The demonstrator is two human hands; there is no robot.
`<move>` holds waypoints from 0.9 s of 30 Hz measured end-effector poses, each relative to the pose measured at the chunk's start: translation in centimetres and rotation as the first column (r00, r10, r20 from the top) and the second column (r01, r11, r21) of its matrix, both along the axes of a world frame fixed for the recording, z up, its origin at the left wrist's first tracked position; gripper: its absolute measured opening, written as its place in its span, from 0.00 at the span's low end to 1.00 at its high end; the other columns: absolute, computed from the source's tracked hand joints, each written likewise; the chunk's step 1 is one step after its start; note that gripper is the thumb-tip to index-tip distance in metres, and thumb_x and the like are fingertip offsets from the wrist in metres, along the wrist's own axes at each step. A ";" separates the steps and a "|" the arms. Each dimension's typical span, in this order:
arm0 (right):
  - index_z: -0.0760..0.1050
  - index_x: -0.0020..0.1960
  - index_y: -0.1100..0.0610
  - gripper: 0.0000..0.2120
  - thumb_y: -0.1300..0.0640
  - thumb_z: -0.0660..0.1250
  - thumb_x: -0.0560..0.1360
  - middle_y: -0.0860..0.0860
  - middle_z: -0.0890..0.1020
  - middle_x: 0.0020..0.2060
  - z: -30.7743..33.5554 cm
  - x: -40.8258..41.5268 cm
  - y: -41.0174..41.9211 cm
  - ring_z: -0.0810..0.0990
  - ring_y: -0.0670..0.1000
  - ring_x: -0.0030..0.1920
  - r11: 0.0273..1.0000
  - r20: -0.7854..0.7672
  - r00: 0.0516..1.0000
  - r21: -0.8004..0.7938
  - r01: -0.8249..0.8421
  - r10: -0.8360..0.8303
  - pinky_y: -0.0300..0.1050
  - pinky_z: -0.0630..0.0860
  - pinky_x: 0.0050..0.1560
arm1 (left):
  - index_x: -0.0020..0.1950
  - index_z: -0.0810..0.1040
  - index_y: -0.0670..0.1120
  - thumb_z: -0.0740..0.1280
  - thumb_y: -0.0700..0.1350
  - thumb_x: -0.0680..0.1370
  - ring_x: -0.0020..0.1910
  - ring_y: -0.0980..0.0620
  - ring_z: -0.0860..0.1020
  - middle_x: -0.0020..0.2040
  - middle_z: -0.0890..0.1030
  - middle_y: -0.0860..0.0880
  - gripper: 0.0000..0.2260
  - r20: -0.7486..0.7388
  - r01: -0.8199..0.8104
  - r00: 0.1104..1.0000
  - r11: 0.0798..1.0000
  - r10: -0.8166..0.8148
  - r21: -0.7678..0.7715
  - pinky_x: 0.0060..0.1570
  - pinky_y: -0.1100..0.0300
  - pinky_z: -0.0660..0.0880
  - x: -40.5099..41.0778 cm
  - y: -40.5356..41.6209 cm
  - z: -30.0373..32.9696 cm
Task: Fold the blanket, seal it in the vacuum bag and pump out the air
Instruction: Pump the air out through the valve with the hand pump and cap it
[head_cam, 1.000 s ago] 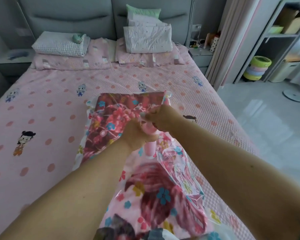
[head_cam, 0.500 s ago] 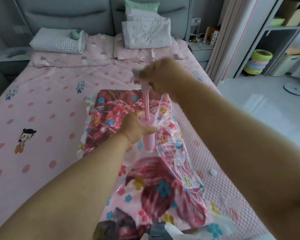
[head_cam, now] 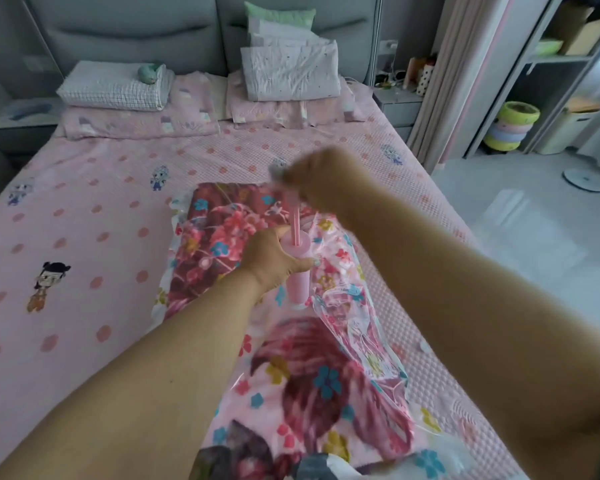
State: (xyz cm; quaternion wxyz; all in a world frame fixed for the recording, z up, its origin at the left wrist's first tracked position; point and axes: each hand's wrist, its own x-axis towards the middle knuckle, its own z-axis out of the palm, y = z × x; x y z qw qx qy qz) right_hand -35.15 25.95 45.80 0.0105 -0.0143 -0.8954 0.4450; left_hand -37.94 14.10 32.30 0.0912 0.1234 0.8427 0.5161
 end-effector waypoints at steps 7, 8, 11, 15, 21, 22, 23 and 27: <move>0.82 0.41 0.59 0.13 0.48 0.70 0.72 0.48 0.78 0.24 3.4 -0.9 0.2 0.69 0.41 0.21 0.994 -0.137 0.990 -0.110 0.026 -0.041 0.32 0.65 0.20 | 0.42 0.76 0.56 0.82 0.46 0.61 0.41 0.58 0.79 0.42 0.80 0.58 0.18 -0.016 0.000 1.000 1.000 0.000 0.010 0.39 0.62 0.77 0.1 -0.1 0.3; 0.82 0.36 0.56 0.15 0.44 0.72 0.70 0.50 0.80 0.24 4.1 -1.1 0.2 0.67 0.40 0.19 0.975 -0.203 0.979 -0.222 -0.019 -0.027 0.33 0.64 0.19 | 0.43 0.76 0.56 0.82 0.46 0.62 0.42 0.56 0.79 0.43 0.80 0.58 0.18 -0.011 0.004 1.000 1.000 -0.004 0.013 0.39 0.62 0.77 0.1 0.0 0.3; 0.80 0.33 0.55 0.17 0.41 0.72 0.69 0.46 0.76 0.22 0.1 1.0 -0.6 0.66 0.41 0.20 0.996 -0.051 0.999 -0.092 -0.003 -0.002 0.33 0.64 0.22 | 0.42 0.76 0.55 0.82 0.43 0.62 0.37 0.61 0.78 0.40 0.80 0.58 0.18 -0.008 0.025 1.000 0.999 -0.024 0.026 0.34 0.73 0.72 0.6 -0.2 0.1; 0.71 0.33 0.54 0.15 0.49 0.70 0.74 0.47 0.72 0.28 -2.1 0.6 -0.8 0.69 0.45 0.28 0.996 0.134 0.991 0.089 -0.018 0.005 0.34 0.67 0.28 | 0.41 0.76 0.54 0.82 0.42 0.62 0.33 0.64 0.77 0.38 0.79 0.59 0.17 -0.018 0.019 1.000 0.999 -0.018 0.046 0.30 0.76 0.69 1.1 -0.3 -0.3; 0.74 0.28 0.51 0.15 0.48 0.70 0.71 0.45 0.73 0.22 1.6 -0.9 -0.4 0.71 0.43 0.24 0.999 -0.105 0.994 -0.048 -0.024 0.018 0.33 0.68 0.25 | 0.42 0.75 0.55 0.81 0.43 0.63 0.38 0.62 0.76 0.41 0.79 0.58 0.18 0.001 0.017 1.000 0.999 -0.017 0.038 0.32 0.75 0.71 0.5 -0.2 -0.2; 0.74 0.33 0.55 0.15 0.47 0.71 0.72 0.47 0.72 0.25 -0.3 -0.1 -0.5 0.70 0.45 0.25 0.999 0.014 0.999 0.033 -0.030 0.030 0.34 0.67 0.25 | 0.41 0.75 0.54 0.82 0.43 0.62 0.37 0.62 0.76 0.41 0.79 0.58 0.18 -0.004 0.018 1.000 0.999 -0.018 0.032 0.32 0.75 0.71 0.5 -0.3 -0.5; 0.73 0.40 0.58 0.15 0.46 0.71 0.73 0.49 0.72 0.27 -2.0 0.6 -0.7 0.69 0.46 0.27 0.988 0.103 0.993 0.133 -0.073 0.060 0.36 0.66 0.26 | 0.39 0.74 0.54 0.82 0.44 0.62 0.36 0.62 0.76 0.40 0.78 0.58 0.18 -0.014 0.020 1.000 0.999 -0.020 0.030 0.31 0.75 0.70 0.7 -0.4 -0.9; 0.73 0.64 0.52 0.16 0.49 0.63 0.78 0.52 0.77 0.35 -0.2 -0.5 -1.1 0.76 0.48 0.33 0.974 -0.094 0.995 0.226 -0.007 0.029 0.41 0.75 0.31 | 0.40 0.75 0.57 0.81 0.43 0.62 0.36 0.65 0.77 0.40 0.80 0.59 0.18 0.000 0.012 1.000 0.999 -0.012 0.053 0.33 0.72 0.72 0.5 -0.3 -0.8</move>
